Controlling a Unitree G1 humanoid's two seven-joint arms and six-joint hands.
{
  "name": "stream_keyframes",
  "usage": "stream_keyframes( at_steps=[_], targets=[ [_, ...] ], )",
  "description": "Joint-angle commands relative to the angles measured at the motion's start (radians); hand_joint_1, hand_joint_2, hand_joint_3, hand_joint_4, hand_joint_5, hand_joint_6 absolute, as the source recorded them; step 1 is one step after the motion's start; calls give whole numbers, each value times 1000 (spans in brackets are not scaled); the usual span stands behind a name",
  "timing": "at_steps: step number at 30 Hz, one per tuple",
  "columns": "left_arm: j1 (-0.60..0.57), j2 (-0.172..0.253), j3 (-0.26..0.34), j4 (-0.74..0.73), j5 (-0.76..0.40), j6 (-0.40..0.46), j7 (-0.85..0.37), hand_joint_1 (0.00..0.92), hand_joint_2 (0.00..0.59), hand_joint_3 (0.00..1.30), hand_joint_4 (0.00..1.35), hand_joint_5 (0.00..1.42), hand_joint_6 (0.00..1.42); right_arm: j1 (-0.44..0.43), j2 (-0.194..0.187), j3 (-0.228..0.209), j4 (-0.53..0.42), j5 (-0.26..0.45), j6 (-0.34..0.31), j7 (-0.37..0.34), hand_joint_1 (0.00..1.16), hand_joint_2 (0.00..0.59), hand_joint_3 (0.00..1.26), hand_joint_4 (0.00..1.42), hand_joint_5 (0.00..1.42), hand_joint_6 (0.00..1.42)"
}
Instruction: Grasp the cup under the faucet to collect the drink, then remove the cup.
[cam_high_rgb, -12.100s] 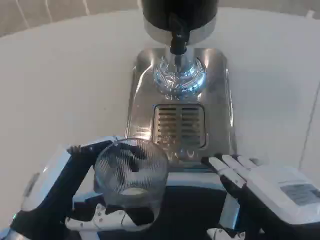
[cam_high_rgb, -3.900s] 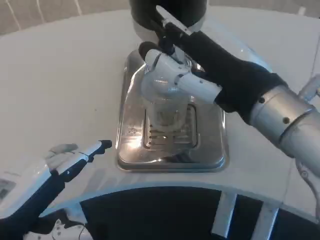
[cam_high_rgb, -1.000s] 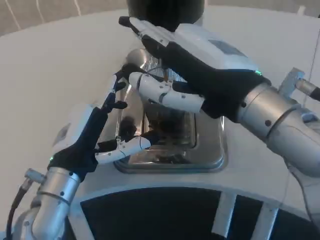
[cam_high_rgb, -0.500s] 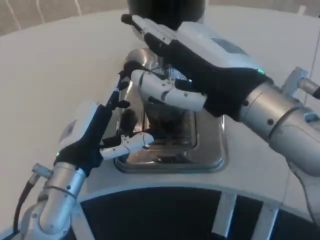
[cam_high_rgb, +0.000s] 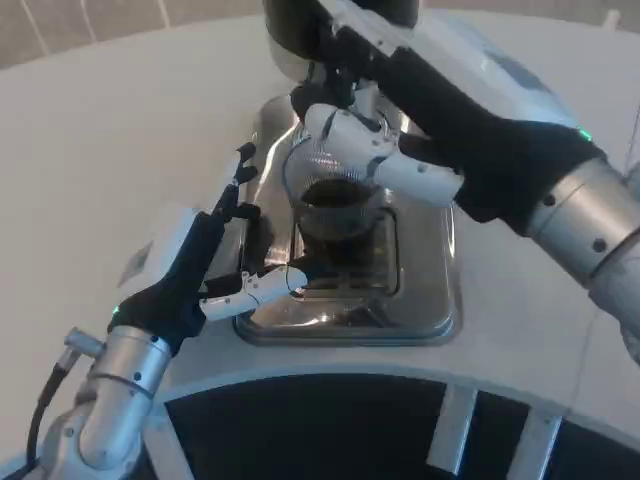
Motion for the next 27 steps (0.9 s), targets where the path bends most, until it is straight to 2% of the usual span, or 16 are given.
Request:
stream_keyframes(
  at_steps=[1, 9, 14, 18, 21, 24, 27],
  targets=[
    [18, 11, -9, -15, -2, -5, -5, 334, 56, 0, 0, 269, 111, 34, 17, -17, -65, -5, 15, -10, 0, 488, 0, 0, 0, 0],
    [37, 10, -12, -52, -1, 7, -10, 328, 58, 0, 0, 276, 111, 108, 19, -27, -181, -5, 54, 12, 0, 487, 0, 0, 0, 0],
    [47, 11, -12, -75, 0, 16, -12, 324, 60, 0, 0, 278, 111, 190, 5, -28, -280, -19, 87, 33, 0, 488, 0, 0, 0, 0],
    [56, 7, -17, -90, 2, 24, -15, 323, 60, 0, 0, 278, 111, 285, -21, -63, -382, -40, 103, 52, 0, 490, 0, 0, 0, 0],
    [59, 4, -23, -97, 4, 32, -14, 322, 60, 0, 0, 279, 111, 326, -24, -82, -419, -42, 106, 60, 0, 491, 0, 0, 0, 0],
    [57, -2, -34, -102, 8, 42, -11, 320, 59, 0, 0, 279, 111, 371, -17, -106, -425, -45, 76, 76, 0, 493, 0, 0, 0, 0],
    [51, -6, -43, -100, 11, 49, -7, 318, 58, 0, 0, 279, 111, 431, -12, -153, -425, -41, 37, 99, 3, 496, 0, 0, 0, 0]
  ],
)
